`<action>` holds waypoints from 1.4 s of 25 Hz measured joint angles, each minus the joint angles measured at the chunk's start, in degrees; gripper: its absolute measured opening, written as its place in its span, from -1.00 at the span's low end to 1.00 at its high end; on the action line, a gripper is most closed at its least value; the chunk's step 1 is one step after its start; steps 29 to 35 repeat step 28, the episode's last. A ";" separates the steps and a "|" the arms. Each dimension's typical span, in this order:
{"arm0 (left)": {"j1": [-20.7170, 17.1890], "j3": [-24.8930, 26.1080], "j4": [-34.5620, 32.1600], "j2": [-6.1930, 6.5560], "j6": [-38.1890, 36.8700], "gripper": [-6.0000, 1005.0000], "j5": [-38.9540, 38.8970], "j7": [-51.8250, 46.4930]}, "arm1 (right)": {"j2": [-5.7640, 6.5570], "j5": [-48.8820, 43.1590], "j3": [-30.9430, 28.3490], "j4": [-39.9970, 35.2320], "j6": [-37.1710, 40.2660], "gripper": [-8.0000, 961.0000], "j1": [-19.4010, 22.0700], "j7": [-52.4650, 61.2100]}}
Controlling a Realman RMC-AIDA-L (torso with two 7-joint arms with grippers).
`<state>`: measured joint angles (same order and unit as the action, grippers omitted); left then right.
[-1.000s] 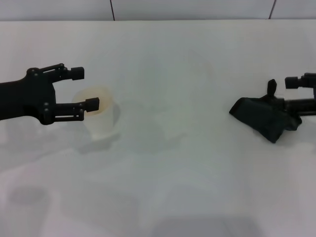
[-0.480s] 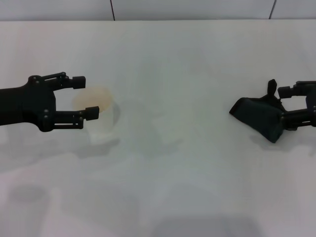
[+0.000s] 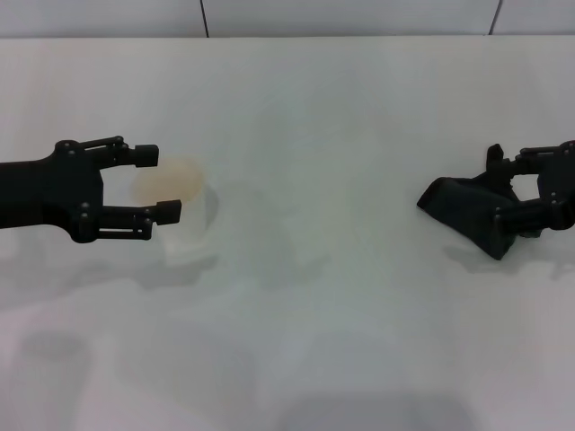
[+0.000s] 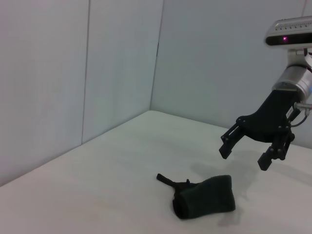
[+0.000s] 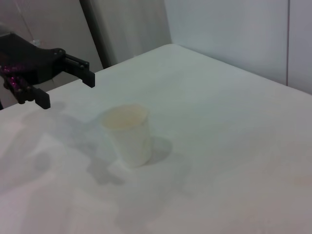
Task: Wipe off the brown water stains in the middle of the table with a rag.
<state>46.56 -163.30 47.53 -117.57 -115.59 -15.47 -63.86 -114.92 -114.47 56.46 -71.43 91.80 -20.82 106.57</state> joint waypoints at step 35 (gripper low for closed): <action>0.02 0.09 0.09 -0.02 0.02 0.76 -0.48 0.49 | 0.05 -1.47 -0.02 -0.13 2.77 0.73 -0.01 -0.54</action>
